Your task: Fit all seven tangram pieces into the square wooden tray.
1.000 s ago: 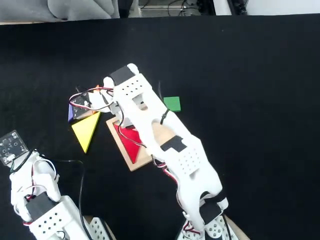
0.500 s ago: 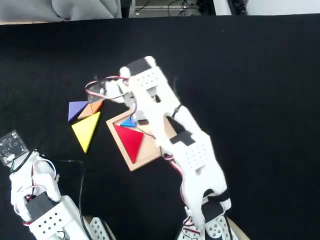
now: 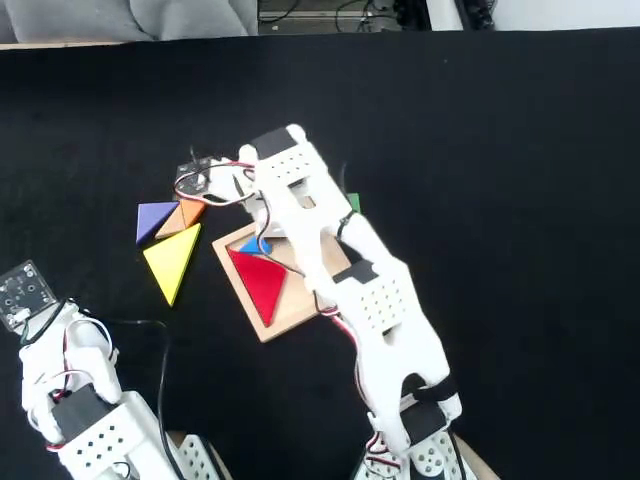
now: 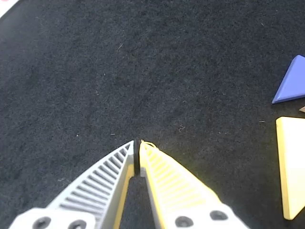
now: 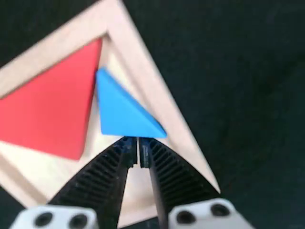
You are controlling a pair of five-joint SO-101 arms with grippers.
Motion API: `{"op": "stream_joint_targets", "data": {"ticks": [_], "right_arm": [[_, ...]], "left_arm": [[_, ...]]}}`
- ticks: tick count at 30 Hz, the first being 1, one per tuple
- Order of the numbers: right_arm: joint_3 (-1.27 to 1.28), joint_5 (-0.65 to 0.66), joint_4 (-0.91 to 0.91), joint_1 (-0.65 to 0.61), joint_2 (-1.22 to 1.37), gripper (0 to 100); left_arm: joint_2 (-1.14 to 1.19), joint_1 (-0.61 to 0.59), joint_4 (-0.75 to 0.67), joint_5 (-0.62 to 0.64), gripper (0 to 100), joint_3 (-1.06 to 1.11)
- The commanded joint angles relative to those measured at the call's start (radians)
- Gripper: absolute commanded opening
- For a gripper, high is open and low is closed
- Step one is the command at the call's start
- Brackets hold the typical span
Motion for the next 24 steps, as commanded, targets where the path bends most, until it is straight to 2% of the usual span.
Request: {"op": "stream_joint_targets", "data": {"ticks": [1, 8, 13, 15, 20, 22, 24], "right_arm": [[-0.038, -0.038, -0.009, -0.055, -0.021, 1.1], [-0.059, -0.052, 0.034, -0.092, -0.027, 1.1], [-0.239, -0.052, 0.233, -0.049, -0.027, 1.1], [-0.326, -0.066, 0.261, -0.008, -0.027, 1.1], [-0.417, -0.241, 0.261, 0.150, -0.030, 1.1], [-0.361, -0.342, 0.262, 0.181, -0.076, 1.1], [-0.211, -0.385, 0.261, 0.181, -0.191, 1.1]], "left_arm": [[-0.011, 0.007, 0.003, -0.003, 3, 0.018], [-0.011, 0.007, 0.003, -0.003, 3, 0.018], [-0.011, 0.007, 0.003, -0.003, 3, 0.018], [-0.011, 0.007, 0.003, -0.003, 3, 0.018], [-0.011, 0.007, 0.003, -0.003, 3, 0.018], [-0.011, 0.007, 0.003, -0.003, 3, 0.018], [-0.011, 0.007, 0.003, -0.003, 3, 0.018]]}}
